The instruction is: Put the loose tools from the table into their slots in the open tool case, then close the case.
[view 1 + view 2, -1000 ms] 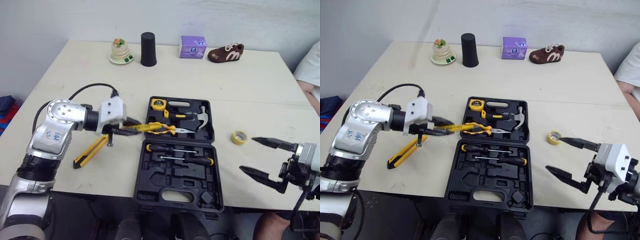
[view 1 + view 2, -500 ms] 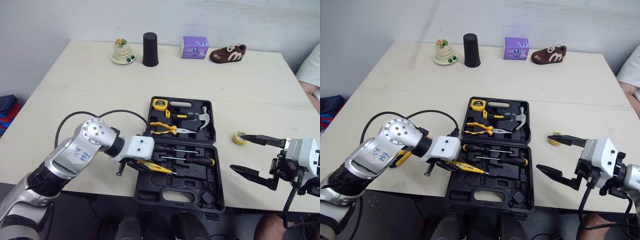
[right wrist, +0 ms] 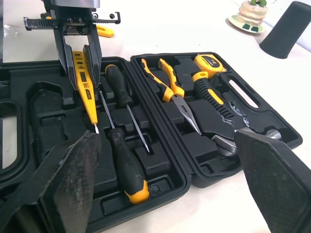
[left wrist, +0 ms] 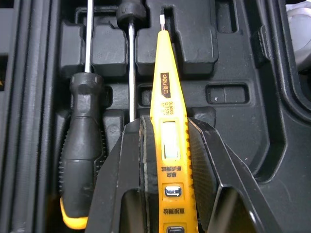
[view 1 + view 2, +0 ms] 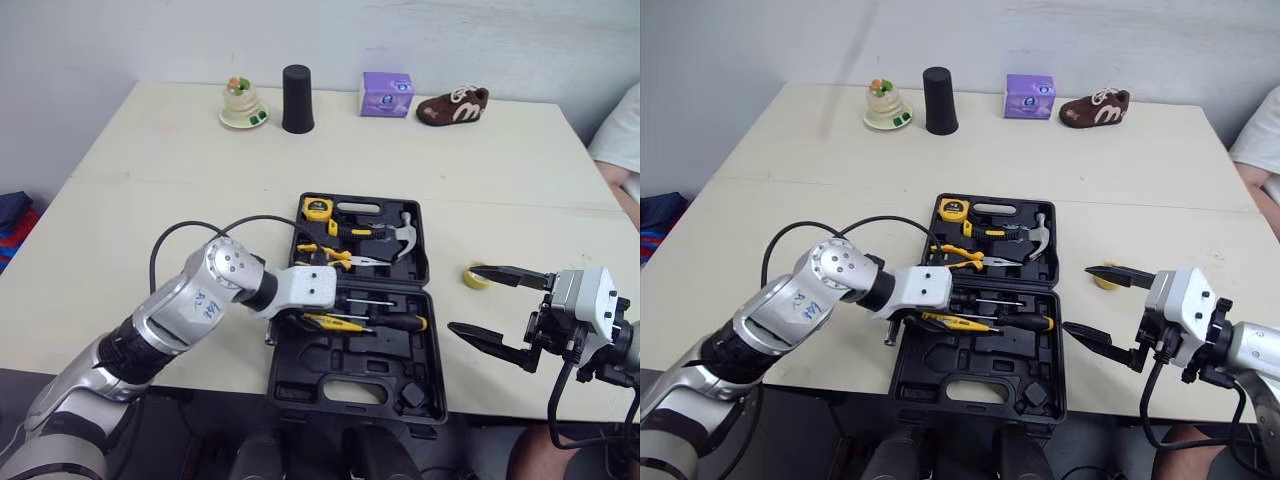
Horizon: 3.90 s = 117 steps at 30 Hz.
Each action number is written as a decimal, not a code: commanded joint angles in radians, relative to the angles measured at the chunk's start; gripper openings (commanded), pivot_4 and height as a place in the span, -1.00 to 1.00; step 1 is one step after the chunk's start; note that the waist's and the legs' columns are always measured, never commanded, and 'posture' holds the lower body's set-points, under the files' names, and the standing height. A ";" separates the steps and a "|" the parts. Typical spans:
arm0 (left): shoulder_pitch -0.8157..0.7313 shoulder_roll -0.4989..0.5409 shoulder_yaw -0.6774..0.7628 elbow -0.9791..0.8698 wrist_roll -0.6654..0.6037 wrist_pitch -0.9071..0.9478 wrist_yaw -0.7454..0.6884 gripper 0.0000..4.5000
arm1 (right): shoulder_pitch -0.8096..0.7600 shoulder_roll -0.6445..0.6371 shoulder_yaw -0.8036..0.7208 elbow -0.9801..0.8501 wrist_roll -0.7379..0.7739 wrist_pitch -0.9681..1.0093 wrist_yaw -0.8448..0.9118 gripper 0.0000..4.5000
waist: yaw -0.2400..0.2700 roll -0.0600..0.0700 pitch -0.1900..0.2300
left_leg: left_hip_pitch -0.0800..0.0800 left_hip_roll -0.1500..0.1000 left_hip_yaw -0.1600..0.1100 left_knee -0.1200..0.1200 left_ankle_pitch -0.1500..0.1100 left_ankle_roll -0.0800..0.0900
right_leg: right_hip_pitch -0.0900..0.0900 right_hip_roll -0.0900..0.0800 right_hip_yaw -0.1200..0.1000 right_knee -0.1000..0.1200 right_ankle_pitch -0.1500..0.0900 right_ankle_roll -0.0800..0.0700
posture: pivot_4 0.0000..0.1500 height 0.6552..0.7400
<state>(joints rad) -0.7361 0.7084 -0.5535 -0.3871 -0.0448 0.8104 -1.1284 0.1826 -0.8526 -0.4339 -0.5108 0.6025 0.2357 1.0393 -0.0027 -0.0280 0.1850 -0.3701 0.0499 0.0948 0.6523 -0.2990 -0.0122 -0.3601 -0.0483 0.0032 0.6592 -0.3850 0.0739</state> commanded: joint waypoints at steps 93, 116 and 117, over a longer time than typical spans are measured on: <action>0.311 -0.122 0.303 0.391 -0.211 -0.556 -0.023 -0.98 | 0.148 0.064 -0.082 0.147 -0.068 -0.229 0.068 1.00 | -0.014 0.014 -0.030 | 0.018 0.002 0.000 -0.006 -0.007 0.004 | 0.018 0.001 0.000 -0.006 -0.001 -0.001 | 1.00 0.86; 0.624 0.275 1.160 0.881 -0.320 -0.734 0.204 0.98 | 0.238 -0.105 -0.589 1.201 -0.263 -0.836 -0.019 1.00 | -0.027 0.009 -0.010 | 0.019 0.001 0.004 -0.016 -0.013 0.004 | 0.016 -0.006 -0.003 -0.015 -0.003 -0.005 | 1.00 0.86; 0.629 0.288 1.173 0.913 -0.321 -0.739 0.205 0.98 | 0.240 -0.114 -0.590 1.234 -0.262 -0.852 -0.026 1.00 | -0.027 0.009 -0.010 | 0.019 -0.001 0.004 -0.017 -0.012 0.005 | 0.015 -0.007 -0.003 -0.015 -0.003 -0.005 | 1.00 0.86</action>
<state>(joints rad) -0.1099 0.9706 0.5851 0.4912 -0.3747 0.1018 -0.9302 0.4097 -0.9454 -0.9900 0.6797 0.3370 -0.5730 1.0301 -0.0298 -0.0187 0.1752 -0.3512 0.0477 0.0990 0.6326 -0.3103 -0.0062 -0.3456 -0.0570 -0.0005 0.6445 -0.3881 0.0691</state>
